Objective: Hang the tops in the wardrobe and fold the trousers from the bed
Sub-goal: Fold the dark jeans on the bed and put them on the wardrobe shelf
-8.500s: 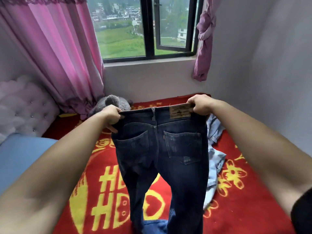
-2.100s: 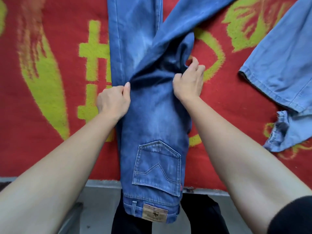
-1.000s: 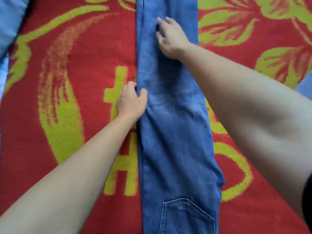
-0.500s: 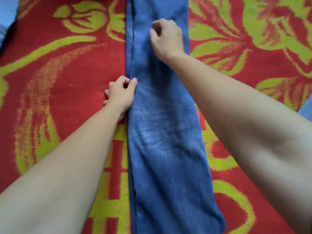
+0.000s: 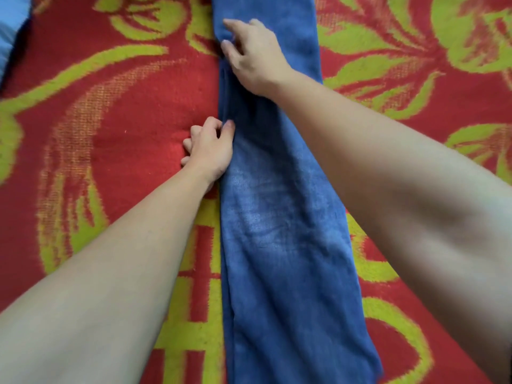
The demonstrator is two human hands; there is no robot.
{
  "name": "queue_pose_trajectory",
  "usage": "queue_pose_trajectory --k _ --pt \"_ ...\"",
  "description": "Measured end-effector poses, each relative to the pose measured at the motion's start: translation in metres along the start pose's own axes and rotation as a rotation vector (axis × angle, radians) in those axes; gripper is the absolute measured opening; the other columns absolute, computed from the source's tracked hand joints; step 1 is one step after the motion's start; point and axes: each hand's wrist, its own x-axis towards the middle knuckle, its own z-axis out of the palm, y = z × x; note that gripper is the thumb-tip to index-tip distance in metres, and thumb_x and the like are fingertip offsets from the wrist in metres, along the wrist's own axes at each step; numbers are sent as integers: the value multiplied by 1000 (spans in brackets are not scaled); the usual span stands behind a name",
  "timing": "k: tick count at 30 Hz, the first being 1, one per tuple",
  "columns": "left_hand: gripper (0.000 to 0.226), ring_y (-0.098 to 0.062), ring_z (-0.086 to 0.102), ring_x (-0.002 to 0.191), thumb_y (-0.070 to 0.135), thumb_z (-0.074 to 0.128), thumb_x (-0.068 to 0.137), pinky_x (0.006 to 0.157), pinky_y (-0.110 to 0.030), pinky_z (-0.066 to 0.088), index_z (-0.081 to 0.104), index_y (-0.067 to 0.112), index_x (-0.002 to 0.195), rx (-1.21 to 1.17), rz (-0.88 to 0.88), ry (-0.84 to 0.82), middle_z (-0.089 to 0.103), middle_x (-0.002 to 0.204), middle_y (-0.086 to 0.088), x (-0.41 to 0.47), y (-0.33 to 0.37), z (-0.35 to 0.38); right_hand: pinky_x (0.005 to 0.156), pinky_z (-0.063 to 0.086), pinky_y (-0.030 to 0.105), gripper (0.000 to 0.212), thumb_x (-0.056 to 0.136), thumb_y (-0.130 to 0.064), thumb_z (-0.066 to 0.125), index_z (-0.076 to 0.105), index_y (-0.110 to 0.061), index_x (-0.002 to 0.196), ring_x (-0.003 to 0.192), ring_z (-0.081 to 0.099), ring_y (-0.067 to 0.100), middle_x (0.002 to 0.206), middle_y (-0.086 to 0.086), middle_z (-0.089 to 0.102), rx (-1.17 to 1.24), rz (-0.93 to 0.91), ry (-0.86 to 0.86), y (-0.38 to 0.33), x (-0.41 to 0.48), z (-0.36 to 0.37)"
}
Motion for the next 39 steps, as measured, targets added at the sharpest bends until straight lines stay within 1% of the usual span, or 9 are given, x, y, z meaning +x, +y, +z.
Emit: queue_pose_trajectory --k 5,8,12,14,17,22,28,32,39 --pt "38 -31 33 124 52 33 99 107 -42 24 53 22 112 49 14 26 41 131 -8 3 -2 3 114 25 29 52 100 -30 37 39 -15 149 140 35 26 152 15 34 -135 75 167 26 -65 0" --pt "43 -33 34 128 51 30 100 108 -42 24 53 21 120 91 19 67 42 137 -11 5 -5 5 120 13 39 61 102 -45 31 20 -21 157 150 14 31 163 16 12 -283 295 176 46 -111 4" --pt "42 -31 44 126 46 32 100 108 -43 34 55 14 117 -28 33 139 53 132 -9 4 -8 6 121 7 35 63 105 -48 32 18 -16 157 151 9 28 164 13 12 -36 436 109 64 -141 2" --pt "33 -26 51 118 45 35 100 97 -33 39 53 18 100 -124 62 177 58 119 -6 2 -8 5 121 10 33 59 105 -44 36 26 -14 155 151 12 25 163 11 18 79 429 111 67 -151 -3" --pt "36 -18 50 100 58 35 97 79 -25 31 42 23 93 -157 74 205 53 103 3 -20 -13 -1 113 25 30 54 100 -49 44 46 -17 143 139 34 23 147 8 42 151 446 138 65 -184 -4" --pt "66 -35 53 117 65 26 97 92 -35 36 55 7 108 13 19 113 60 120 -19 -102 -44 22 77 40 33 61 82 -79 44 60 -24 99 105 62 27 106 2 68 232 715 48 48 -279 4" --pt "51 -47 60 89 59 38 97 72 -46 42 46 9 93 157 10 172 63 91 -28 -245 -122 61 70 37 33 69 80 -84 37 65 -22 91 98 64 32 96 5 71 234 809 -76 20 -391 17" --pt "54 -41 59 78 65 46 91 63 -40 34 39 12 83 97 -53 110 50 65 -6 -316 -163 71 73 40 35 76 67 -93 40 64 -24 87 92 63 24 88 -9 67 407 1007 -141 7 -460 13" --pt "55 -35 64 87 70 57 81 73 -41 48 52 15 84 73 -31 -45 70 87 -7 -404 -230 79 67 39 34 84 59 -101 36 51 -19 63 73 54 17 68 -10 58 510 1207 -99 -30 -606 27"
